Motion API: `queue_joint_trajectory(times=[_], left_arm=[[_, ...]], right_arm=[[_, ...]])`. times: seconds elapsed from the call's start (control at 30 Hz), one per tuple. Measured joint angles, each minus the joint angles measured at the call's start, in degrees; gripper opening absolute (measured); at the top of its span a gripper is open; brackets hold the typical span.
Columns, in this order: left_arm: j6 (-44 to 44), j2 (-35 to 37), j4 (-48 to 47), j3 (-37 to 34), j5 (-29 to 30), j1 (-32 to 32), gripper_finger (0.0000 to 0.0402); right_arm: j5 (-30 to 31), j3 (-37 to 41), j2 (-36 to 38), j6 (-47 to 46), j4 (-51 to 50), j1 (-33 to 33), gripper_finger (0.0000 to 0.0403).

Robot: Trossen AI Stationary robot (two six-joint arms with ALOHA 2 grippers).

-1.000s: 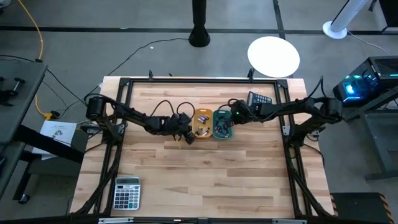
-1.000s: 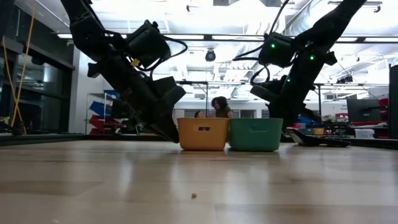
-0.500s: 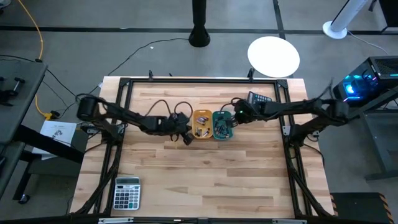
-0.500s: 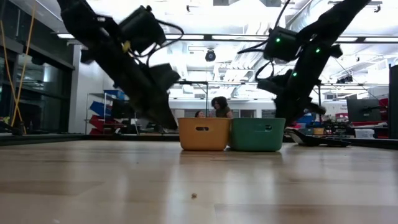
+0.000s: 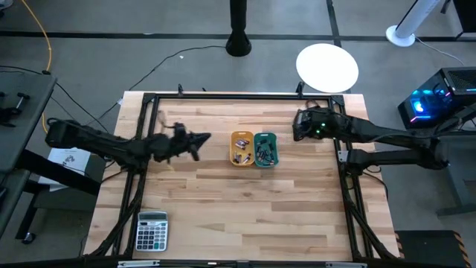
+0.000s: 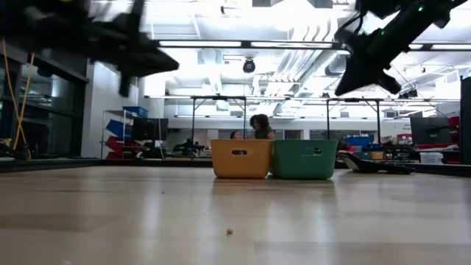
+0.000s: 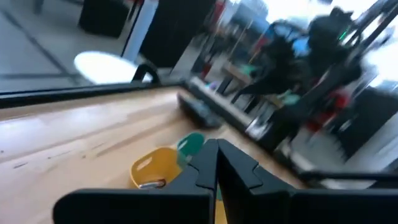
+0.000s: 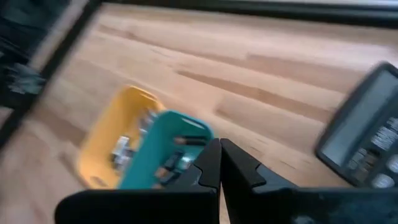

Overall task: Sort batteries
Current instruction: Return to Home Position

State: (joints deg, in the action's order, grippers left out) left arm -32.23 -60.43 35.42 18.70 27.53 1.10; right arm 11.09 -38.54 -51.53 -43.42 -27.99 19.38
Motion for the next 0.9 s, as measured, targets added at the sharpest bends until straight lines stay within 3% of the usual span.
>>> queue_joint_trajectory(times=[0.13,0.43,0.6,0.8,0.9], left_arm=[[1.2,6.0,11.8,-8.9,2.0,0.5,0.0000],[1.9,13.2,15.3,-18.1,-3.0,-4.5,0.0000],[4.3,15.6,11.6,-18.0,-7.5,-6.1,0.0000],[-3.1,15.7,10.7,-18.0,-7.5,-6.3,0.0001],[-3.5,15.8,10.7,-18.0,-7.5,-6.3,0.0001]], right_arm=[[-0.2,0.0,3.7,0.4,1.0,-0.9,0.0000],[-2.2,0.0,7.7,1.5,2.1,-5.3,0.0000],[-1.1,0.0,10.9,1.5,2.0,-10.2,0.0000],[2.5,0.1,11.6,2.7,3.0,-18.8,0.0000],[5.7,3.9,11.3,5.2,13.0,-21.9,0.0000]])
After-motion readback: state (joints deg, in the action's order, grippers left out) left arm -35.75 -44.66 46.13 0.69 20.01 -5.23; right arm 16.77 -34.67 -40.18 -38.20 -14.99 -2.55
